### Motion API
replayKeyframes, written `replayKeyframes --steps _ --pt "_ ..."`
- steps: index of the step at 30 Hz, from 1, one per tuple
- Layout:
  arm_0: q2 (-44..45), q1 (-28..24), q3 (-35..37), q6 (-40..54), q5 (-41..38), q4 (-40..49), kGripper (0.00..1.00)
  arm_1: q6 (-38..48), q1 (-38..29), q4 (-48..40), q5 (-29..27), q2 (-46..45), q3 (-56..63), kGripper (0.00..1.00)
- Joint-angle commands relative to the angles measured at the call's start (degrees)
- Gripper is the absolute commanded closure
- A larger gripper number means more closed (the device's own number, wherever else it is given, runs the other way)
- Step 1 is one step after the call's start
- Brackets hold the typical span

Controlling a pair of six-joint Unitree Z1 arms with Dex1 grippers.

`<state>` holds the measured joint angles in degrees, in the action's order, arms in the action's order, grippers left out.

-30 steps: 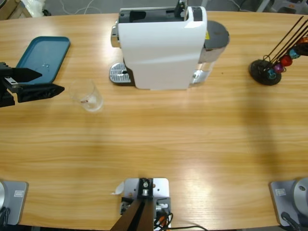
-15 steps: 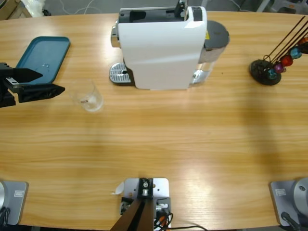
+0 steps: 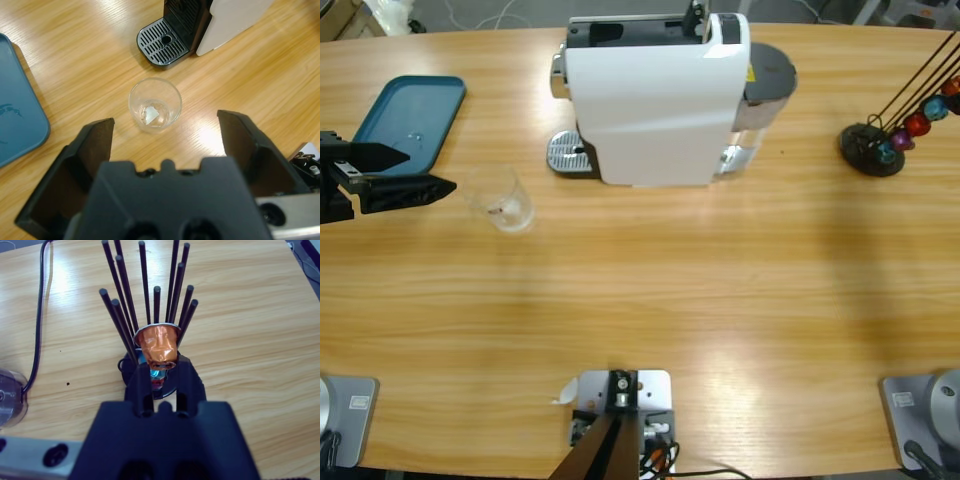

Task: Pour coffee

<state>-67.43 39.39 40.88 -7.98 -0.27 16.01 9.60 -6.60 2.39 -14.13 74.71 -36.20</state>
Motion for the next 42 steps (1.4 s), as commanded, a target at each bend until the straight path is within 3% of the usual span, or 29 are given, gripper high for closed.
replayKeyframes --steps 1,20,33,38,42 --pt "-1.91 0.34 -1.07 -0.46 0.27 -0.19 0.105 -1.37 -0.41 -1.6 0.84 -0.44 1.85 1.0" --pt "-1.73 0.34 -1.07 -0.46 0.26 -0.19 0.105 -2.81 -3.21 1.51 -0.74 -6.47 -0.75 1.0" --pt "-1.65 0.34 -1.07 -0.46 0.36 -0.19 0.105 -7.58 -4.33 9.55 -0.3 -9.76 -8.62 1.0" --pt "-1.65 0.34 -1.07 -0.46 0.29 -0.19 0.105 -12.01 -9.24 11.2 2.72 -11.65 -9.54 1.0" --pt "-1.49 0.18 -1.03 -0.46 0.71 -0.22 0.105 -19.58 -20.59 14.07 4.9 -13.48 -9.63 1.0"
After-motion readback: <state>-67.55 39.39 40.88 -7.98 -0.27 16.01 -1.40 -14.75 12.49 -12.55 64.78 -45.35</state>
